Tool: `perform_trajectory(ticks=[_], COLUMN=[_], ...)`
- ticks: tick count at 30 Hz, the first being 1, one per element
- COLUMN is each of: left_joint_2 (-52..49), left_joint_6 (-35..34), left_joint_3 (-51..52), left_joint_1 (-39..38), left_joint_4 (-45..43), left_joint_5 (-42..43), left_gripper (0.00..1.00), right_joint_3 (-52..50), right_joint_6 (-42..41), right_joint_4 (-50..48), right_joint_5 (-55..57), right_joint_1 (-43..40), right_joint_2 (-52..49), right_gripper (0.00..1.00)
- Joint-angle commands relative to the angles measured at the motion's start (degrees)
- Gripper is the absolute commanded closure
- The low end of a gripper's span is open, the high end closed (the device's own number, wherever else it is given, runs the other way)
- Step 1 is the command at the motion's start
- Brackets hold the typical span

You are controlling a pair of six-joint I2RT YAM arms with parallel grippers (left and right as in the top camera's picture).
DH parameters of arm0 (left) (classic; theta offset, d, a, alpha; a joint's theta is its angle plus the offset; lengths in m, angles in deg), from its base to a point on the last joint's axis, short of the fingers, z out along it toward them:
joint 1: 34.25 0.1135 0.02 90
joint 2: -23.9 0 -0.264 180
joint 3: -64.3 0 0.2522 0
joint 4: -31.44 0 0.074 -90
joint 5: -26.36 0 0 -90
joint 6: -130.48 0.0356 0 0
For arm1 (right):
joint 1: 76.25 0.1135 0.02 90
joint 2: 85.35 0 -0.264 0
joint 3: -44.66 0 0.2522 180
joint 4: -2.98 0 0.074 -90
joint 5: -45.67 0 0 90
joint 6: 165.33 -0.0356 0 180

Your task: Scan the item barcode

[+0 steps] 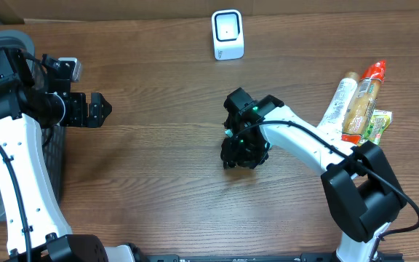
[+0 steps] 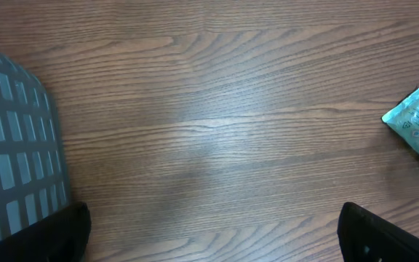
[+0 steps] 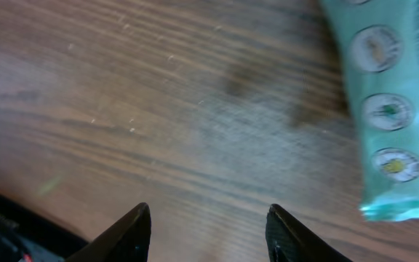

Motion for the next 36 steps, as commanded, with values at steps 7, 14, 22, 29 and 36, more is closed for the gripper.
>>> perform_trajectory(ticks=[7,14,22,29,36], left_joint_2=[-0.37,-0.35,-0.35,-0.37,-0.35], left_joint_6=[1.29,1.29,1.27,1.29,1.27], left_joint_3=[0.0,0.0,0.0,0.0,0.0], left_joint_1=[-0.42,-0.42,-0.42,-0.42,-0.42], left_joint_4=[-0.2,-0.2,-0.2,-0.2,-0.2], left_joint_5=[0.61,0.61,0.61,0.61,0.61], left_gripper=[0.01,0.01,0.01,0.0,0.0], right_joint_3=[5.05,3.08,-1.6,-5.03,-5.29], right_joint_6=[6.56,19.69,26.36,25.29,25.57], right_joint_4=[0.98,-0.46,-2.95,-7.65,-5.4], right_joint_5=[2.93,3.21,5.25,4.9,-5.55], right_joint_1=[-10.25,-14.4,-14.53,-14.43,-11.15], right_joint_2=[0.37,0.13,-0.31,-0.31,-0.31], right_gripper=[0.45,0.32,0.27,0.31,0.43])
